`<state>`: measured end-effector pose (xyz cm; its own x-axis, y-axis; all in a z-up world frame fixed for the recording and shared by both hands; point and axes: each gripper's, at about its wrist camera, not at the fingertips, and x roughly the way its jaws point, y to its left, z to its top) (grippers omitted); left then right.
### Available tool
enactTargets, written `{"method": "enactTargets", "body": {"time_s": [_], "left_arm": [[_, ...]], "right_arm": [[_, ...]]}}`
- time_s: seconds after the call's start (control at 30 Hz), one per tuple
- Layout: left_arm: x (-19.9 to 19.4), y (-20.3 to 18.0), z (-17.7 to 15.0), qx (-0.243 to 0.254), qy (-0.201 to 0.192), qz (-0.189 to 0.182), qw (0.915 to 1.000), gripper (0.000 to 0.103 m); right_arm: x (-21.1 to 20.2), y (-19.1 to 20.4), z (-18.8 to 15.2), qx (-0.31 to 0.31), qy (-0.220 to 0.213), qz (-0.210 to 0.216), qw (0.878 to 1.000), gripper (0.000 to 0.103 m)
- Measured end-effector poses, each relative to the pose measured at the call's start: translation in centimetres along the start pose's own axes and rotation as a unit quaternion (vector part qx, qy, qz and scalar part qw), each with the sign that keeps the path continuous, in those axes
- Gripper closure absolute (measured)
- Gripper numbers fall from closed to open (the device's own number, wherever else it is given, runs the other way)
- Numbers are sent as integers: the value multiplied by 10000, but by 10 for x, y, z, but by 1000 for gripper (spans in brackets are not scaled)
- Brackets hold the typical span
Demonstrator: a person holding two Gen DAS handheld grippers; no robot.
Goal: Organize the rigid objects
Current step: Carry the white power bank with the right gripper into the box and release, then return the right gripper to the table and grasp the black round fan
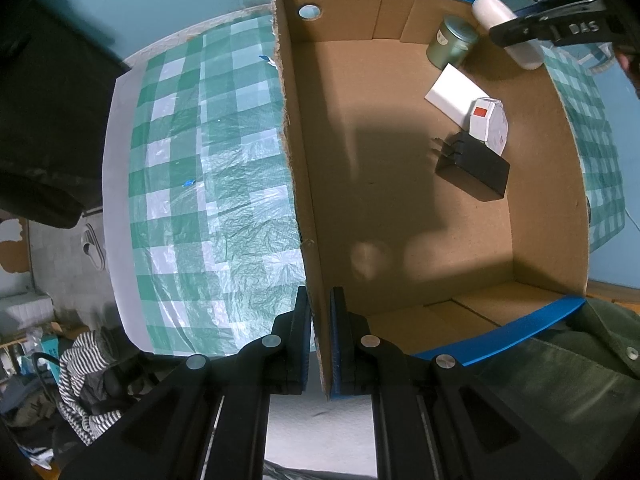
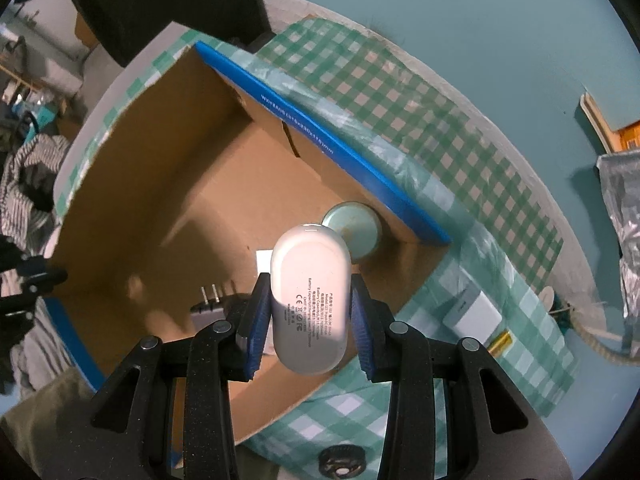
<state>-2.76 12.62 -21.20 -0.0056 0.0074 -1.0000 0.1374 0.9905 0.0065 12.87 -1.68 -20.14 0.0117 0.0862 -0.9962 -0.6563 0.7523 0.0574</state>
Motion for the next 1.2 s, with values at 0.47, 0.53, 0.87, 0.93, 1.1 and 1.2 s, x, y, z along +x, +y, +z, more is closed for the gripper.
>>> {"method": "enactTargets", "body": {"time_s": [0.47, 0.53, 0.87, 0.93, 1.1, 1.2], "left_arm": [[0, 0, -1, 6, 6, -2, 10000, 95], [0, 0, -1, 22, 8, 6, 10000, 95], [0, 0, -1, 17, 3, 0, 10000, 95], [1, 0, -1, 15, 6, -4, 10000, 95], [0, 0, -1, 16, 3, -6, 10000, 95], [0, 0, -1, 16, 6, -7, 10000, 95]], "right_arm": [[17, -7, -1, 60, 32, -153, 9999, 65], [14, -8, -1, 83, -7, -137, 9999, 62], [-21, -4, -2, 141, -340, -145, 9992, 58], [-31, -3, -4, 160, -417, -139, 9989, 55], [-52, -2, -8, 225, -538, -190, 9981, 52], [-64, -4, -13, 301, -594, -204, 9976, 52]]}}
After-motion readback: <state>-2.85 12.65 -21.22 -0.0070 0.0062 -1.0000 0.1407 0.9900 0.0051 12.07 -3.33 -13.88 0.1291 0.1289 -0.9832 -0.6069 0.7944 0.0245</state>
